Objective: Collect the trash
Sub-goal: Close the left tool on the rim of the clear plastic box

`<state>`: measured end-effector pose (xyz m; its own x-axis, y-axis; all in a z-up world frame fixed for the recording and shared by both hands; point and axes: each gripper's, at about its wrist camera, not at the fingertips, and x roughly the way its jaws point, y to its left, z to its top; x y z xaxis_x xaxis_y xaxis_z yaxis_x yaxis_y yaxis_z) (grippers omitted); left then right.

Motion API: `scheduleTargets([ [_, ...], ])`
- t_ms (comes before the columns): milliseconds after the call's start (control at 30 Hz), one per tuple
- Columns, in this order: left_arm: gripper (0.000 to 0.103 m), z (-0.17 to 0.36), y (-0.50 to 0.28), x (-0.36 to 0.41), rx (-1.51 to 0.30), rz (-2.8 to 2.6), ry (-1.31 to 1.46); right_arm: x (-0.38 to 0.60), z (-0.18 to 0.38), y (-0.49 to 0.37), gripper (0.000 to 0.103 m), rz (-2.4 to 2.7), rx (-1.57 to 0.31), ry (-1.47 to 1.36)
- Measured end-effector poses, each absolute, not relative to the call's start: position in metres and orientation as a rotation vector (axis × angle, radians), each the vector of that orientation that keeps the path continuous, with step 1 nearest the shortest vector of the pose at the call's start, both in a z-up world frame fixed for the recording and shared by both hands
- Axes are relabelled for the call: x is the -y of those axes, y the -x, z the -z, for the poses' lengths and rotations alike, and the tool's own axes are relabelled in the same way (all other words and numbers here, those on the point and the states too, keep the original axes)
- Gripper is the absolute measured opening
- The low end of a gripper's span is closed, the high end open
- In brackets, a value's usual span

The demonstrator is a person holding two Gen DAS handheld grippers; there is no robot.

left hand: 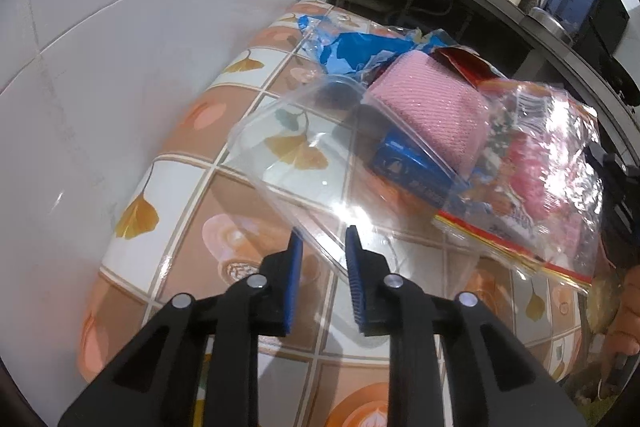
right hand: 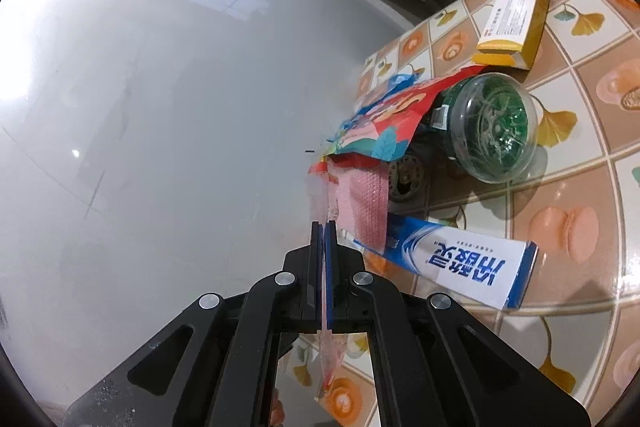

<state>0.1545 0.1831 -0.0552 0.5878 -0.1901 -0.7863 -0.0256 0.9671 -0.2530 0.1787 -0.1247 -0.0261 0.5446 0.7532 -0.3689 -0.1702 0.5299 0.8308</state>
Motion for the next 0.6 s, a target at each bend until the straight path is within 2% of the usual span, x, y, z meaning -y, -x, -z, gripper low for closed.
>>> scheduleTargets([
  [467, 0.005, 0.038, -0.131, -0.189, -0.891, 0.055, 0.256, 0.142, 0.024, -0.159, 0.000, -0.632, -0.782, -0.876],
  [600, 0.004, 0.031, -0.125, -0.187, -0.871, 0.062, 0.247, 0.145, 0.018, -0.151, 0.000, -0.635, -0.761, -0.876],
])
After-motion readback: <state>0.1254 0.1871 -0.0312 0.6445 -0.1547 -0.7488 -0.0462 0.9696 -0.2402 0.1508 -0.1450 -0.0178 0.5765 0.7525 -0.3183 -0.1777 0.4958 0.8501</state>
